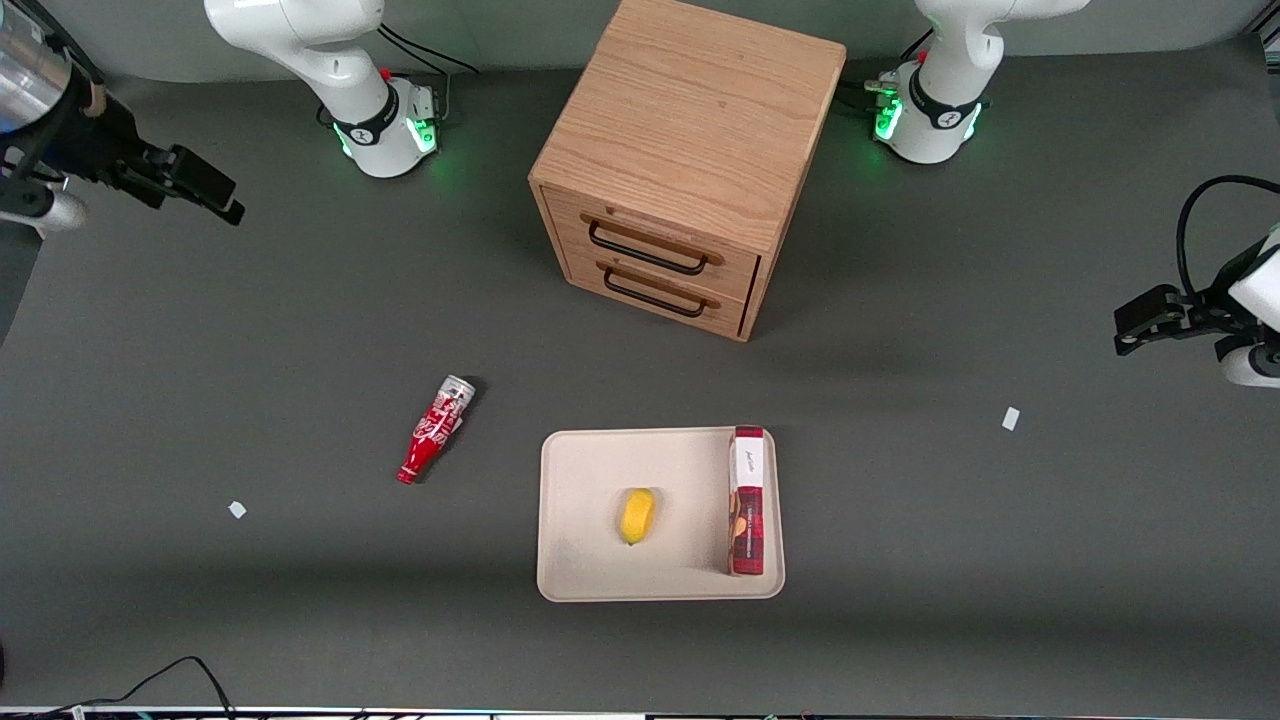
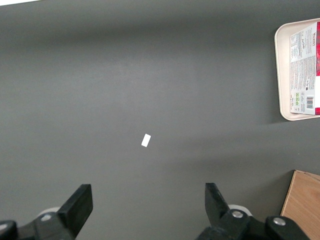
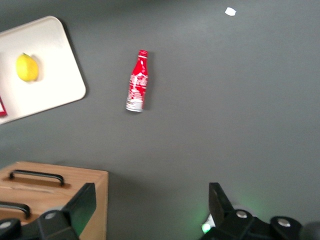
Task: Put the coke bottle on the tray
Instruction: 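Move the right gripper down over the red Coca-Cola bottle lying on the table, then close the right gripper around the bottle's body and lift it upright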
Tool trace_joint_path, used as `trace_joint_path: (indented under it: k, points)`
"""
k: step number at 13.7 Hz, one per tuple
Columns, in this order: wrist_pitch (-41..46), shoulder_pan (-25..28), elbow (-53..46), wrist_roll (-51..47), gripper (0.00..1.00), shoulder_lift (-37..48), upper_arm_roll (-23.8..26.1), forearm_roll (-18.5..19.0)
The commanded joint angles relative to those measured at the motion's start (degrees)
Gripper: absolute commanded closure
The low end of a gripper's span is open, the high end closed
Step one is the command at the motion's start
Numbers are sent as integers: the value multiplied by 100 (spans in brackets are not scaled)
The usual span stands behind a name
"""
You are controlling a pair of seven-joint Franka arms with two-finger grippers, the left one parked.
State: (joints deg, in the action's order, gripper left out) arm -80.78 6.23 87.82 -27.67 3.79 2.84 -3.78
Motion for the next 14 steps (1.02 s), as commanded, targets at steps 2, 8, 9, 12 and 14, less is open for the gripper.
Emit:
trace_joint_path:
  k: [2, 8, 9, 12, 14]
  points:
    - [-235, 36, -618, -1501, 0, -1580, 470, -115]
    - [-2885, 54, 1391, -2945, 0, -2444, 867, 474]
    - [-3483, 54, 1796, -2972, 0, -2496, 867, 518]
    - [-4663, 45, 2378, -3218, 0, -2847, 867, 940]
    - [-5462, 45, 2782, -3280, 0, -3067, 859, 949]
